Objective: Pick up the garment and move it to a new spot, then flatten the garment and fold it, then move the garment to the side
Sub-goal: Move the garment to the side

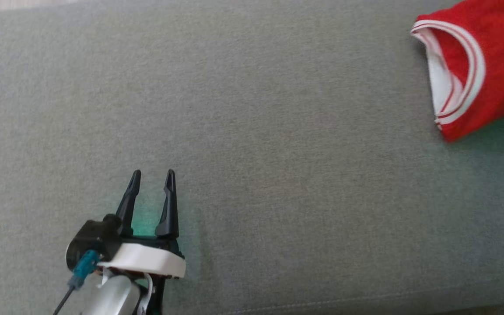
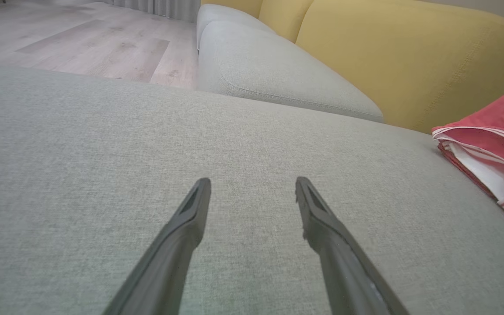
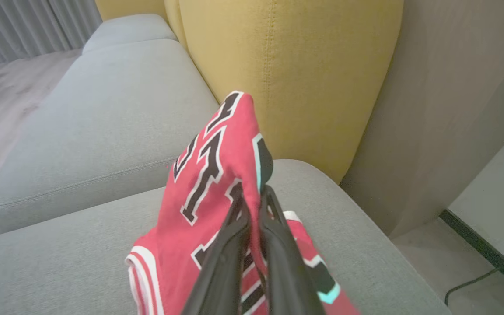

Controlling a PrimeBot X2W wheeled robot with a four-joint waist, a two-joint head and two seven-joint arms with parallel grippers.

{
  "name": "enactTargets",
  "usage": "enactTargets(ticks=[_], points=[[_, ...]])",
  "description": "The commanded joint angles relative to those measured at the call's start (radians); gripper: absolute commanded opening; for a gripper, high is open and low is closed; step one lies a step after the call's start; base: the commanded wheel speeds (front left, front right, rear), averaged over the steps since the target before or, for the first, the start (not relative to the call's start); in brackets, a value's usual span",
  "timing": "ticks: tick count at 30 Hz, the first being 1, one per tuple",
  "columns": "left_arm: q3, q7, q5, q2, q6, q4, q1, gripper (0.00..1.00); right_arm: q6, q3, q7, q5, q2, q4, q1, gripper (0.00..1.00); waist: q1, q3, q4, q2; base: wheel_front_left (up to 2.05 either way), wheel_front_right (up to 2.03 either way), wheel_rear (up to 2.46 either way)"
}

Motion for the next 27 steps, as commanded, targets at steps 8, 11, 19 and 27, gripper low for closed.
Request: enactTargets(ticks=[8, 11, 19, 27], points=[[0.015, 0.006, 0.018, 0.023, -0.004, -0.031, -0.051, 1.0, 0.007, -0.105, -0.095, -0.115, -0.023, 0.027, -0.053, 1.0, -0.0001, 0.034, 0.037, 0.0, 0.0, 0.0, 0.0], [0.015, 0.008, 0.018, 0.027, -0.001, -0.033, -0.046, 1.0, 0.007, -0.112, -0.154, -0.145, -0.03, 0.052, -0.049, 1.0, -0.0001, 0.026, 0.039, 0.0, 0.0, 0.0, 0.0], [0.027, 0.007, -0.001, 0.031, 0.01, -0.036, -0.022, 1.0, 0.007, -0.033, -0.227, -0.106, -0.002, 0.084, -0.045, 1.0, -0.0001, -0.046, 0.017, 0.0, 0.0, 0.0, 0.0], [0.054, -0.005, -0.024, 0.022, 0.017, -0.035, 0.005, 1.0, 0.007, 0.132, -0.277, -0.033, 0.052, 0.007, 0.045, 1.0, -0.0001, -0.15, 0.015, 0.0, 0.0, 0.0, 0.0]])
